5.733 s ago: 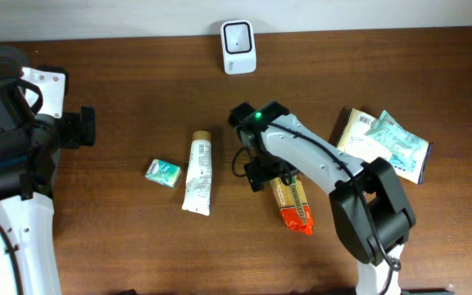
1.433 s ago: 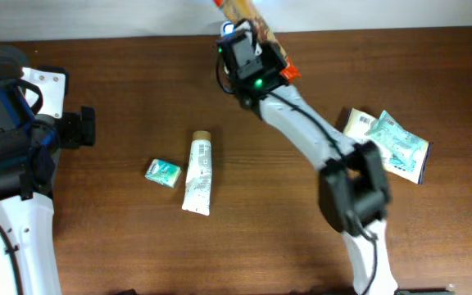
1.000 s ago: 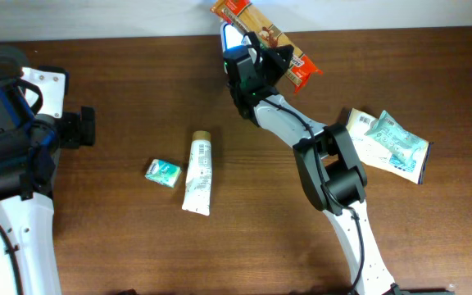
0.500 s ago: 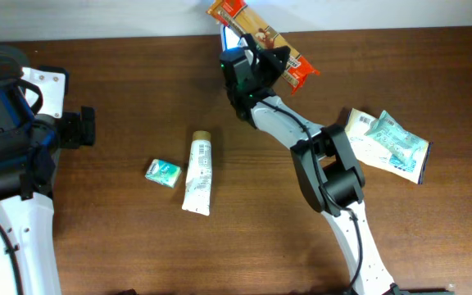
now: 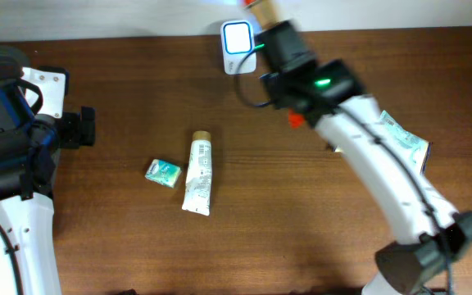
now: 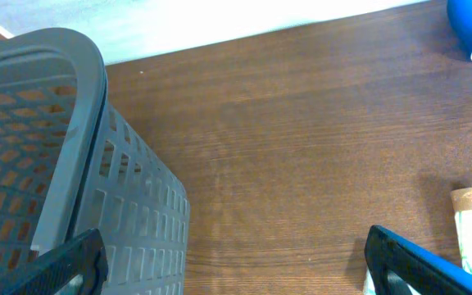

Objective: Scan the item barcode
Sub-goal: 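Carry the spaghetti package right and release it on the pile, then reach the right gripper to the white tube and grasp it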

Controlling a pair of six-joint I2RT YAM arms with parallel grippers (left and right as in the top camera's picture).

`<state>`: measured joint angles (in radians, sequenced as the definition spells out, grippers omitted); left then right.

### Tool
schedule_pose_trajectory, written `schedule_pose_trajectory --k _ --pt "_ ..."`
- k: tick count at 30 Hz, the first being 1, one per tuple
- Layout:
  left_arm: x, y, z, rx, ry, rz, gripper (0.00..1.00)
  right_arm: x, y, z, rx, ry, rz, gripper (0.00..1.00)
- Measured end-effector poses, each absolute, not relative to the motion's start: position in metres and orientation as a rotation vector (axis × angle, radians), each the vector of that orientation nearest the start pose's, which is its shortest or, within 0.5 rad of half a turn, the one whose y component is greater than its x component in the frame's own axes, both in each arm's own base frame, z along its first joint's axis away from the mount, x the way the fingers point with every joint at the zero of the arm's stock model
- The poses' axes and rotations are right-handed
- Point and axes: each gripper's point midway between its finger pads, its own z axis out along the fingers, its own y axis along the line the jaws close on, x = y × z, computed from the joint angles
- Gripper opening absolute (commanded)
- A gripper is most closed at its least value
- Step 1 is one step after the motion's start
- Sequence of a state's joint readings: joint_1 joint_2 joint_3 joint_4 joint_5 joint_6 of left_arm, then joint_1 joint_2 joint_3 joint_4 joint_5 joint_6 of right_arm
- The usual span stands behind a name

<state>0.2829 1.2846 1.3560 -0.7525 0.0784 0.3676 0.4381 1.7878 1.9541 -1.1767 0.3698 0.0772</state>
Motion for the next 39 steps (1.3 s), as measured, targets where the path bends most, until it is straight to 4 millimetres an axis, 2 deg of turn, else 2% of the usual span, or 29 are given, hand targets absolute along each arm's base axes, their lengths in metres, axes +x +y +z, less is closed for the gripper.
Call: schedule_pose_trajectory --k 1,3,6,7,8,10,11,13,15,17,18,20,21,22,24,25,26,28,29,31,32,34,36,39 --pt "0.365 0.092 0.289 0.138 2.26 0.26 0.99 0.399 0.082 0.256 -0.143 2.633 -0.304 0.04" --pt "0.365 0.092 0.289 0.138 2.259 0.26 0.99 0.384 0.025 0.223 0.142 2.79 -0.361 0.04" --pt "0.365 0.092 0.29 0.138 2.259 0.26 0.99 0.359 -0.04 0.165 0.514 2.93 -0.434 0.04" --pt "0.365 0.092 0.29 0.138 2.259 0.26 0.99 0.348 -0.063 0.138 0.654 2.963 -0.46 0.04" --pt "0.365 0.092 0.29 0.138 2.258 0.26 0.99 0.343 -0.071 0.123 0.709 2.975 -0.467 0.09" --pt "0.365 0.092 0.289 0.138 2.26 0.26 0.99 0.34 -0.08 0.094 0.762 2.969 -0.464 0.44" --pt "0.365 0.092 0.29 0.138 2.259 0.26 0.99 0.335 -0.079 0.08 0.769 2.987 -0.46 0.57" --pt "0.365 0.092 0.29 0.138 2.259 0.26 0.99 0.335 -0.079 0.07 0.759 2.984 -0.455 0.69" --pt "0.365 0.092 0.29 0.138 2.258 0.26 0.99 0.34 -0.08 0.07 0.758 2.959 -0.452 0.74" --pt "0.365 0.092 0.289 0.138 2.259 0.26 0.99 0.338 -0.08 0.076 0.754 2.976 -0.456 0.75" --pt "0.365 0.092 0.289 0.138 2.259 0.26 0.99 0.337 -0.08 0.082 0.754 2.987 -0.46 0.75" --pt "0.365 0.092 0.289 0.138 2.259 0.26 0.99 0.35 -0.078 0.11 0.72 2.967 -0.418 0.75" --pt "0.365 0.092 0.289 0.138 2.259 0.26 0.99 0.365 -0.073 0.129 0.682 2.93 -0.347 0.75" --pt "0.365 0.092 0.29 0.138 2.258 0.261 0.99 0.373 -0.065 0.139 0.642 2.923 -0.265 0.75" --pt "0.365 0.092 0.29 0.138 2.259 0.26 0.99 0.395 -0.036 0.158 0.526 2.886 -0.018 0.74" --pt "0.365 0.092 0.29 0.138 2.259 0.26 0.99 0.405 -0.007 0.165 0.418 2.869 0.196 0.74" --pt "0.365 0.092 0.29 0.138 2.258 0.26 0.99 0.408 0.015 0.168 0.352 2.864 0.326 0.74" --pt "0.365 0.092 0.29 0.138 2.259 0.26 0.99 0.411 0.056 0.174 0.216 2.846 0.513 0.7" --pt "0.365 0.092 0.29 0.138 2.259 0.26 0.99 0.41 0.071 0.174 0.17 2.845 0.557 0.66" --pt "0.365 0.092 0.29 0.138 2.259 0.26 0.99 0.403 0.109 0.162 0.064 2.872 0.644 0.6" --pt "0.365 0.092 0.29 0.138 2.258 0.26 0.99 0.398 0.129 0.149 0.016 2.898 0.677 0.55" --pt "0.365 0.092 0.29 0.138 2.258 0.261 0.99 0.393 0.166 0.12 -0.052 2.913 0.725 0.5" --pt "0.365 0.092 0.29 0.138 2.258 0.26 0.99 0.382 0.193 0.095 -0.077 2.945 0.761 0.48" --pt "0.365 0.092 0.29 0.138 2.259 0.26 0.99 0.37 0.233 0.072 -0.128 2.912 0.859 0.43"
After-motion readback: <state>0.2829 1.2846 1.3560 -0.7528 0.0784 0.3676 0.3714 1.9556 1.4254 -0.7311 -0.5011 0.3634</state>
